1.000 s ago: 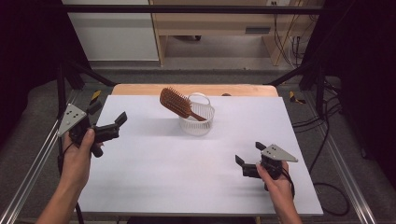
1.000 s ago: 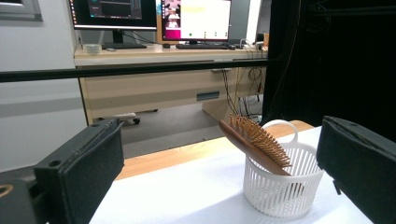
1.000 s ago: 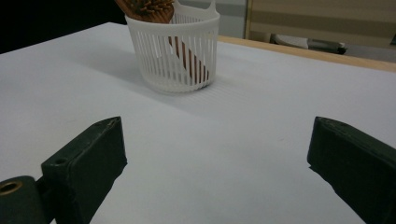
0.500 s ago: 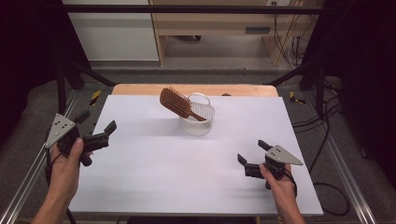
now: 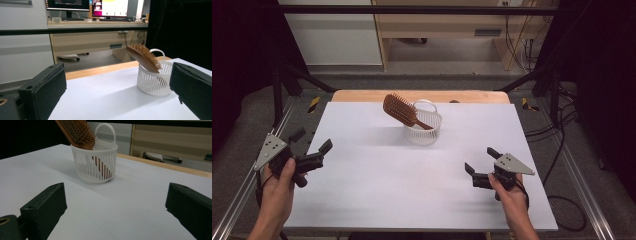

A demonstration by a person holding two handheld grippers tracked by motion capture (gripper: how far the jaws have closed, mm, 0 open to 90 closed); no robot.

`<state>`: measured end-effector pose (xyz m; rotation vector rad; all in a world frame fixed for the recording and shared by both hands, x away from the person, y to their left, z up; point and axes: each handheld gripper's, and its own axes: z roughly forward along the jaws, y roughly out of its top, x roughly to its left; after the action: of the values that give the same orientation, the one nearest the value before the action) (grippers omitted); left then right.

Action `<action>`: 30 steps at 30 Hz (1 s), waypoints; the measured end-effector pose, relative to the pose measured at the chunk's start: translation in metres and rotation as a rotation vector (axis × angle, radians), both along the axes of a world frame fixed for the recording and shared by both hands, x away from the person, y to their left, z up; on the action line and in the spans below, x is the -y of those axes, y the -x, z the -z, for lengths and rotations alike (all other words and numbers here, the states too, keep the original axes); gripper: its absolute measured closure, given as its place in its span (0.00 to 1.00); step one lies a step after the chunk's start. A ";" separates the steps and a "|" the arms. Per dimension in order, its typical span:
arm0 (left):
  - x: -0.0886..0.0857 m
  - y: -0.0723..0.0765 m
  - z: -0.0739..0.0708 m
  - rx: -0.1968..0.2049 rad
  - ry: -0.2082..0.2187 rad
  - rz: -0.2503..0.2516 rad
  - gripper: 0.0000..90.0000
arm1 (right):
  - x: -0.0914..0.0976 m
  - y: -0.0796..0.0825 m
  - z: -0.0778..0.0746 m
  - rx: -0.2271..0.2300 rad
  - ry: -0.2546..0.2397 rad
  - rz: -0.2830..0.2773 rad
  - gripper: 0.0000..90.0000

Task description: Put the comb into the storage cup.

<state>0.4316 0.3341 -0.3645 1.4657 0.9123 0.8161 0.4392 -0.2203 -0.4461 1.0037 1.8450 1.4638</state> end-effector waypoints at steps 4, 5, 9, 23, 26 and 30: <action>-0.001 0.003 0.007 -0.002 0.009 0.007 0.01 | 0.000 0.000 -0.003 0.007 -0.004 -0.001 0.04; -0.001 0.004 0.008 -0.003 0.009 0.010 0.01 | 0.000 0.001 -0.004 0.008 -0.002 0.001 0.04; -0.002 0.008 0.012 0.014 0.002 0.017 0.01 | 0.001 0.004 -0.004 0.010 0.004 -0.001 0.04; -0.006 0.014 0.031 -0.002 0.011 0.021 0.01 | 0.012 0.013 0.000 0.001 0.021 0.009 0.04; -0.005 0.015 0.034 -0.006 0.005 0.017 0.01 | 0.015 0.015 0.001 0.002 0.024 0.012 0.04; -0.002 0.016 0.036 -0.011 0.013 0.028 0.01 | 0.018 0.017 0.004 0.001 0.025 0.014 0.04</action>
<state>0.4158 0.3361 -0.4000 1.4699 0.9015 0.7813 0.4223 -0.2386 -0.4501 1.0015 1.8474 1.4288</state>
